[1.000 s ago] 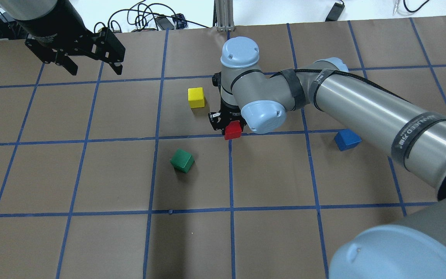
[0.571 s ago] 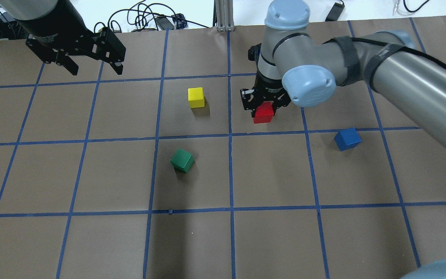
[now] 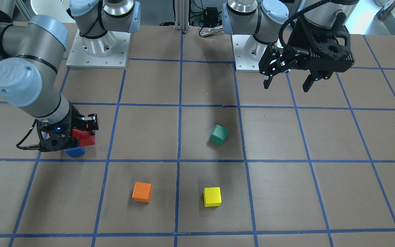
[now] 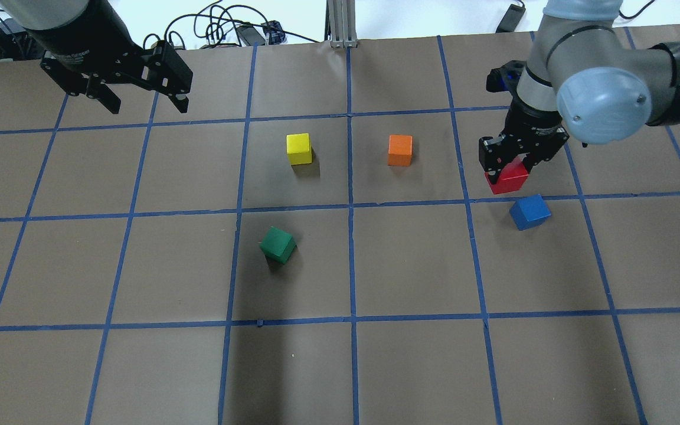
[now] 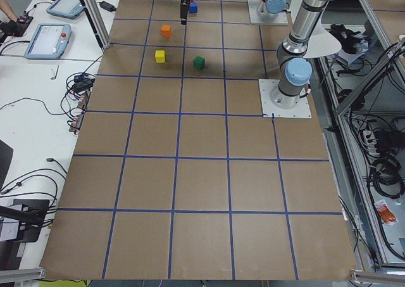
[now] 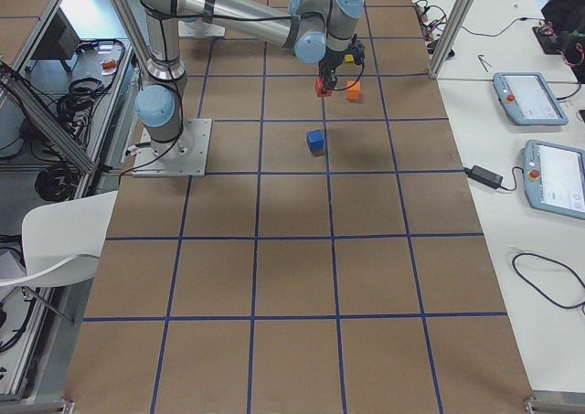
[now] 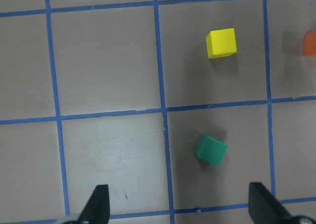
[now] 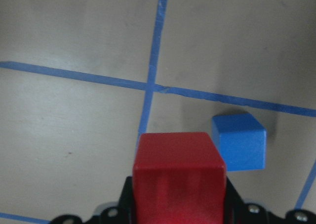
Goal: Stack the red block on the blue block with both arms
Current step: 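Carry the red cube with the right gripper over the blue cube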
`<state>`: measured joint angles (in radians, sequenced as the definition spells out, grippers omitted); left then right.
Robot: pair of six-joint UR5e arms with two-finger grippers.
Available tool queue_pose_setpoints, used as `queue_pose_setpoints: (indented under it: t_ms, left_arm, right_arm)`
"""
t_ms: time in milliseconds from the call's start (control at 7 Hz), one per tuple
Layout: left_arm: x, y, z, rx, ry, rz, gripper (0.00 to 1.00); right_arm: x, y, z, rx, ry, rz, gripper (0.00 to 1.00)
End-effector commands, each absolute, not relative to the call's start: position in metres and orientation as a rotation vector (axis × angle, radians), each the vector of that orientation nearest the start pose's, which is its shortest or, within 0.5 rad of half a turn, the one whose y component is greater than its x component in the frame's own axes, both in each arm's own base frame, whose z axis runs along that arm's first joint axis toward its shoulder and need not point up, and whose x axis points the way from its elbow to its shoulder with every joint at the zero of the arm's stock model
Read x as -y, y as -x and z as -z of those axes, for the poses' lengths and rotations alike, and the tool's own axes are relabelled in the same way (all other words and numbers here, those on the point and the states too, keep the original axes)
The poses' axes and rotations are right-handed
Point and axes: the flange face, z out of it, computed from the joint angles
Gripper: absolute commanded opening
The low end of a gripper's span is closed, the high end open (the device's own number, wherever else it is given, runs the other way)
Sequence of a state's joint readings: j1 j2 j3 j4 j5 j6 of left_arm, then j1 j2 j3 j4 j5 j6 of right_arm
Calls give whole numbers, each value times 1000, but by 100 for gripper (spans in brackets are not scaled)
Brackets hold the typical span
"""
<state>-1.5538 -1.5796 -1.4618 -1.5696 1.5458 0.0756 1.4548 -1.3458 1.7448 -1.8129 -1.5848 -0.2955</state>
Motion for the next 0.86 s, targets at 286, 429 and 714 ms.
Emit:
queue_pose_setpoints:
  t_ms: [286,429,714]
  left_arm:
    - [505,129,-538,-3156,-99,162,100]
    - [505,129,-538,-3156,-99,166,100]
    - [507,128,-542,-3151,-101,178,100]
  right_arm:
    - [537,-11,-270,-3131,414,-86,0]
    - [535,-11,-265,-3128,423,-77,0]
    - [534,-13,-258,-3113,416,-95,0]
